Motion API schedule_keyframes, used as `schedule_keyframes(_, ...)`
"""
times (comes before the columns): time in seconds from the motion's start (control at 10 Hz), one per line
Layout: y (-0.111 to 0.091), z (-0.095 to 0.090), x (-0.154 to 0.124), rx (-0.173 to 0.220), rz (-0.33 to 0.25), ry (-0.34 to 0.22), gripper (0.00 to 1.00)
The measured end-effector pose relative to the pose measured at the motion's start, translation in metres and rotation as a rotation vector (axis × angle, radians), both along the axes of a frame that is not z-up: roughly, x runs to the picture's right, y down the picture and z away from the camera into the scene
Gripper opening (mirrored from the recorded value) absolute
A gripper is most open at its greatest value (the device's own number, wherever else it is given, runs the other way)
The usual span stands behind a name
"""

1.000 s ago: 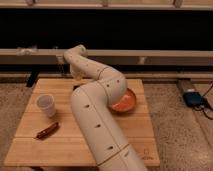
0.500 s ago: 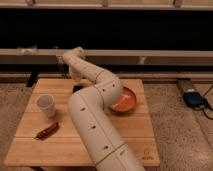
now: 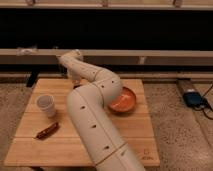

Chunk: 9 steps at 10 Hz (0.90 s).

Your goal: Push the eraser across the table

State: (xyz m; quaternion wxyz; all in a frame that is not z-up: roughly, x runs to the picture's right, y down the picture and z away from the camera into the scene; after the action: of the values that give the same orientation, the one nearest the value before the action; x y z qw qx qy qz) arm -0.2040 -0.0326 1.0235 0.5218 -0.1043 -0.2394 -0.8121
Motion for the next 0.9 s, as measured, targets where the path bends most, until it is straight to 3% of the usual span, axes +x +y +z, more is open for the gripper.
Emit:
schedule_keyframes(0.4, 0.015, -0.017, 0.005, -0.03, -0.015, 0.016, 0.0)
schedule_keyframes(0.9, 0.039, -0.031, 0.011, -0.096, -0.026, 0.041, 0.0)
